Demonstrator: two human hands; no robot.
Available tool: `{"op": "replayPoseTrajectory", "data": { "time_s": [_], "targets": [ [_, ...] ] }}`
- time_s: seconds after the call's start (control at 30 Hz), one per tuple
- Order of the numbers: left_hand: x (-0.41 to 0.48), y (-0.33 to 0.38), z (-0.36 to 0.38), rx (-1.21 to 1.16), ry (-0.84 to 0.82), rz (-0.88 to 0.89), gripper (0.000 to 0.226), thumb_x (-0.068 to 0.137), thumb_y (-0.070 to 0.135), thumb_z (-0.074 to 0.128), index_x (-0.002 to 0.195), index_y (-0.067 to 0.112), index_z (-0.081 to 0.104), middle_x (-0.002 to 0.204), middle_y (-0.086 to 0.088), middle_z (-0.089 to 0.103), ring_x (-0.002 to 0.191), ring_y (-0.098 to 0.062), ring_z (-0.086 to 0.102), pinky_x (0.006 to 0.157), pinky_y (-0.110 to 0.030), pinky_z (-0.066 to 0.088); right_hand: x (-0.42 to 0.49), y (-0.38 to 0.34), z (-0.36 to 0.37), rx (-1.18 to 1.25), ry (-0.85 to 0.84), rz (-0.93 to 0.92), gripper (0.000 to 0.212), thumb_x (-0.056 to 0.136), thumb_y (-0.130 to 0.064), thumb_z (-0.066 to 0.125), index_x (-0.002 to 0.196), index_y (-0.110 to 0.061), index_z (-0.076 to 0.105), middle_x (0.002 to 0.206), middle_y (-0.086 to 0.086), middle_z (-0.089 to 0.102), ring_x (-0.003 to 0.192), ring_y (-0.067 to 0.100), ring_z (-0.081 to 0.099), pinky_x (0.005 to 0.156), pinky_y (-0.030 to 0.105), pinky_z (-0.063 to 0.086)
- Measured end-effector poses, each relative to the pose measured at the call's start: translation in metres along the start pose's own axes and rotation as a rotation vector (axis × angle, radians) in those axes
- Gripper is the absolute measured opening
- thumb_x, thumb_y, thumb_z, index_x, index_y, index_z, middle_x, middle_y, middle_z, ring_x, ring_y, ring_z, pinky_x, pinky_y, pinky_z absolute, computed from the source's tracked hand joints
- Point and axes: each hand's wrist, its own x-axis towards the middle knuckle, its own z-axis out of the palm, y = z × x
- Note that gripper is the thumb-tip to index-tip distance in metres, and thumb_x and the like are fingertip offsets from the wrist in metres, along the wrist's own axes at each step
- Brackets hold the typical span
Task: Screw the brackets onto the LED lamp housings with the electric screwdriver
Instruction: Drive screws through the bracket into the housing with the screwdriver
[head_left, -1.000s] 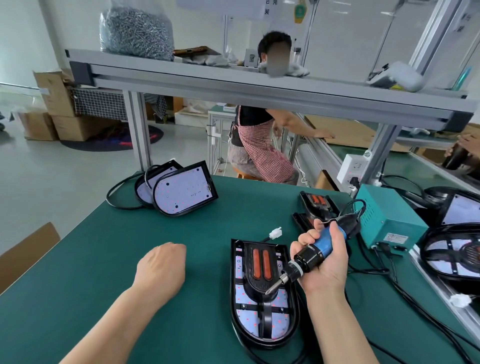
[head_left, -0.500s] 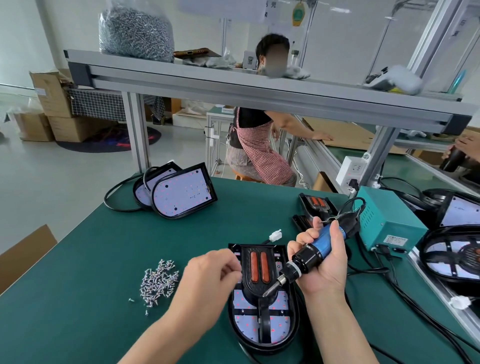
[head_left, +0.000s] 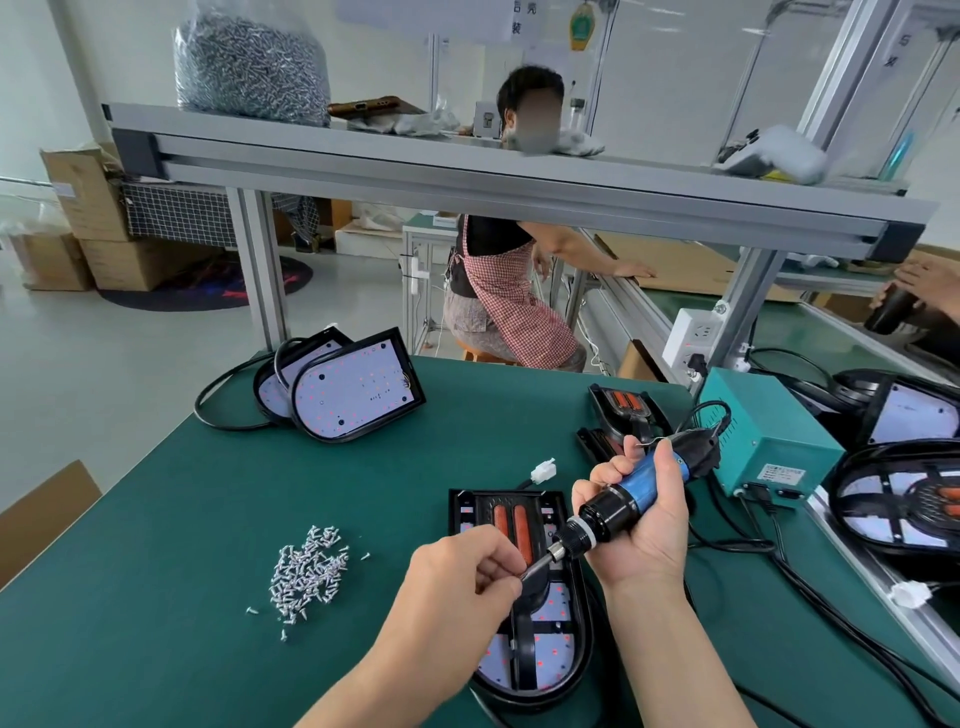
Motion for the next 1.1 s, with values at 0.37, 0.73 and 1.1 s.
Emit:
{"op": "replayPoseTrajectory", "data": {
  "time_s": [0.37, 0.73, 1.1],
  "targets": [
    [0.0018, -0.0007, 0.0036, 0.063, -0.007, 0.019, 0.025, 0.086, 0.004, 0.065, 0.082, 0.029, 0.066, 0.069, 0.013, 0.062, 0.063, 0.002, 0.053, 0.067, -0.014, 0.049, -0.0003, -0.0019, 0.0000, -0.015, 0.005, -0.025, 0.024, 0.092, -0.044, 0.065, 0.097, -0.020, 0.061, 0.069, -0.009, 0.050, 0.054, 0.006, 0.048, 0.049, 0.020, 0.038],
    [0.0025, -0.0027, 0.0082, 0.027, -0.012, 0.024, 0.025, 0.085, 0.005, 0.067, 0.082, 0.030, 0.066, 0.077, 0.019, 0.064, 0.064, 0.002, 0.054, 0.067, -0.014, 0.049, -0.0015, 0.0001, 0.0019, -0.037, -0.025, -0.034, 0.023, 0.092, -0.042, 0.064, 0.096, -0.019, 0.060, 0.068, -0.008, 0.050, 0.054, 0.007, 0.048, 0.049, 0.021, 0.039],
    [0.0010, -0.0063, 0.0045, 0.050, 0.001, 0.049, 0.024, 0.086, 0.003, 0.067, 0.083, 0.027, 0.067, 0.073, 0.010, 0.063, 0.066, 0.001, 0.054, 0.067, -0.014, 0.048, -0.0029, 0.0010, 0.0053, -0.073, -0.031, -0.032, 0.025, 0.086, -0.041, 0.068, 0.097, -0.020, 0.059, 0.068, -0.008, 0.049, 0.053, 0.006, 0.045, 0.048, 0.020, 0.037]
  ]
}}
